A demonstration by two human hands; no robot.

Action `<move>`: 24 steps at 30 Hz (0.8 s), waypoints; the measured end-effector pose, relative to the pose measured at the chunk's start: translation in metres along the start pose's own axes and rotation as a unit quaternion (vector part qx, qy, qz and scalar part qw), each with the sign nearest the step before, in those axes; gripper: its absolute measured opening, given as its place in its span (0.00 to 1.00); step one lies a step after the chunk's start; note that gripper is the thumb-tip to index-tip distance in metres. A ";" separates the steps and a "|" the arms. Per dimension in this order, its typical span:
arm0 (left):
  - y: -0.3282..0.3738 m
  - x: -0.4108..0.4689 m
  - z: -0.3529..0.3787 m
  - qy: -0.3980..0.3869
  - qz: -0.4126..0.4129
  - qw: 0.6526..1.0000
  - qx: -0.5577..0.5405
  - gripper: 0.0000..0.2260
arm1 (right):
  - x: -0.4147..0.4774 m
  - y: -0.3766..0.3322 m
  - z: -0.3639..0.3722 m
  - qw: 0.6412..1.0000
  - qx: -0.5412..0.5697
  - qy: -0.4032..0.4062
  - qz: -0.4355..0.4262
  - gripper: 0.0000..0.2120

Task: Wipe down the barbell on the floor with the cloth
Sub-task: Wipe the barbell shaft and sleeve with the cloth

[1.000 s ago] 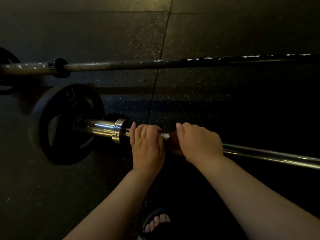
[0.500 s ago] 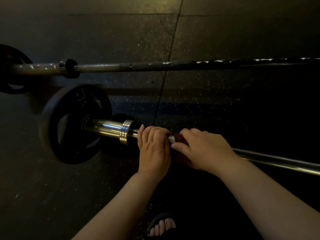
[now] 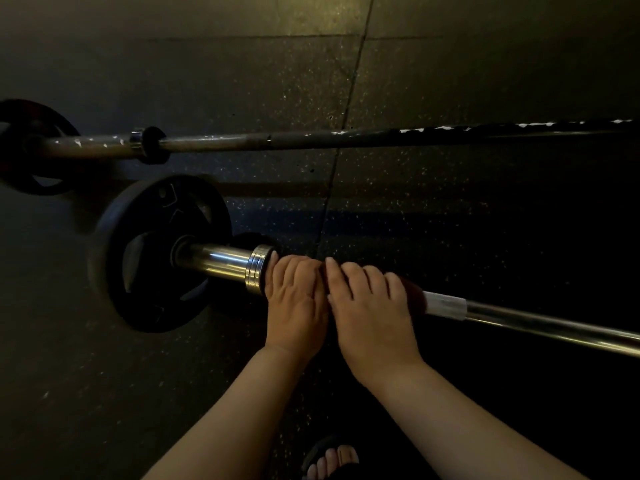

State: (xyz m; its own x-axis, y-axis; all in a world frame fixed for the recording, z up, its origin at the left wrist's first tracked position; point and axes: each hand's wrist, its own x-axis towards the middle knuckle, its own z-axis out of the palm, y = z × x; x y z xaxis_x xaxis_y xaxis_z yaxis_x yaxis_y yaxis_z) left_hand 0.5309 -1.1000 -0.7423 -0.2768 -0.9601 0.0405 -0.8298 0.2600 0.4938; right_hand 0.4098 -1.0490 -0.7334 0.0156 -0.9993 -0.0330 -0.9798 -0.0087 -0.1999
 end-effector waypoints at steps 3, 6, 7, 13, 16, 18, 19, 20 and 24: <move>-0.003 -0.002 -0.004 -0.010 0.020 1.000 -0.009 0.12 | -0.016 0.038 -0.001 0.999 -0.018 0.025 -0.035 0.25; 0.002 -0.003 -0.003 -0.010 0.008 0.999 -0.031 0.12 | -0.038 0.052 -0.006 0.993 -0.012 0.074 0.094 0.19; 0.004 -0.003 -0.002 -0.015 0.003 0.999 -0.032 0.12 | -0.037 0.043 -0.005 0.988 -0.001 0.071 0.135 0.18; 0.003 -0.003 0.001 -0.013 0.003 1.000 -0.004 0.12 | -0.016 0.019 -0.003 1.000 0.012 0.016 0.018 0.23; -0.001 -0.004 -0.001 -0.002 0.005 1.000 -0.017 0.12 | -0.040 0.056 -0.002 0.994 -0.003 0.078 0.082 0.18; 0.003 -0.003 0.002 0.011 -0.012 0.999 -0.037 0.12 | -0.049 0.058 0.000 0.977 0.023 0.123 0.172 0.16; 0.007 -0.004 0.004 0.015 -0.021 0.999 -0.043 0.12 | -0.046 0.049 0.001 0.968 0.038 0.127 0.213 0.15; 0.011 -0.005 0.007 0.017 -0.026 0.999 -0.045 0.12 | -0.038 0.035 0.002 0.962 0.055 0.118 0.239 0.15; 0.022 -0.009 0.012 0.006 -0.006 0.999 -0.033 0.12 | -0.018 0.012 -0.004 0.994 0.049 0.055 0.085 0.18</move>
State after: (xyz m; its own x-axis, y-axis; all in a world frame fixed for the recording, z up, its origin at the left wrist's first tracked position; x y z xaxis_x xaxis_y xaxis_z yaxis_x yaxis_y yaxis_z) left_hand 0.5090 -1.0840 -0.7422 -0.2608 -0.9644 0.0441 -0.7989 0.2412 0.5509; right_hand 0.3971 -1.0314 -0.7315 -0.1748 -0.9841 0.0321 -0.9423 0.1578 -0.2953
